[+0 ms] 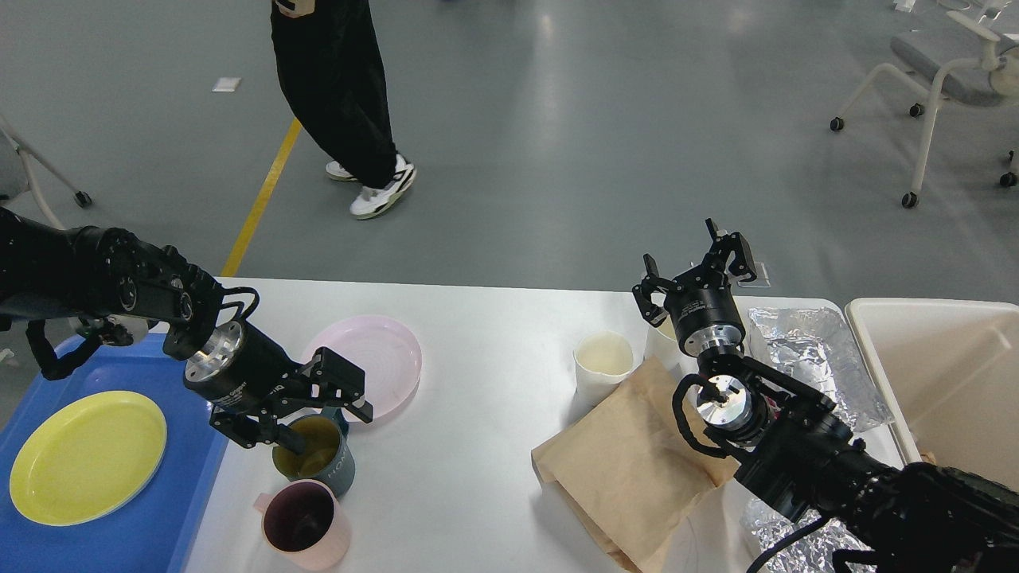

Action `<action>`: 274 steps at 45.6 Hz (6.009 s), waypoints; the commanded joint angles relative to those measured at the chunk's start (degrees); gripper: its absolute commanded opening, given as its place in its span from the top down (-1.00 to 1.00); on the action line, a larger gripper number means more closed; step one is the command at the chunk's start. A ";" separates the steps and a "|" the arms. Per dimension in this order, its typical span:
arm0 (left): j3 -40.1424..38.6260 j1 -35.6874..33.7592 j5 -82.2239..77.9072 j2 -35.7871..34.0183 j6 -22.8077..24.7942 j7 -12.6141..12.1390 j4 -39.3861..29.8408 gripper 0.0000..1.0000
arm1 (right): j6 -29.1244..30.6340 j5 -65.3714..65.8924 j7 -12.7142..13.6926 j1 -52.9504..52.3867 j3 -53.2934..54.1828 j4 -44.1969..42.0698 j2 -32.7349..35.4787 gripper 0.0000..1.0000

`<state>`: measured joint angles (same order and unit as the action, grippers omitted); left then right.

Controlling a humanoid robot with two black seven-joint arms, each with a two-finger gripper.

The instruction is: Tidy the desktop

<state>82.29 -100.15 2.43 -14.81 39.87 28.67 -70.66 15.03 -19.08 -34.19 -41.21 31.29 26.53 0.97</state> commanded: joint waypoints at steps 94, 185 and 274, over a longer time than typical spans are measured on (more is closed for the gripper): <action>0.51 12.09 0.56 3.21 -30.73 -13.99 -1.32 -0.99 | 0.00 0.10 0.00 -0.01 0.00 0.01 0.00 -1.00; -3.54 19.29 0.74 2.16 -44.08 -17.16 -0.88 -0.97 | 0.00 0.01 0.00 -0.01 0.00 -0.08 0.00 -1.00; 5.07 -12.59 -9.18 -24.28 2.21 -14.52 -0.71 1.00 | 0.00 0.01 0.00 -0.01 0.00 -0.08 0.00 -1.00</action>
<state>85.47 -103.76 -1.55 -32.42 31.68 13.71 -71.56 15.03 -19.04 -34.19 -41.21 31.29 26.50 0.97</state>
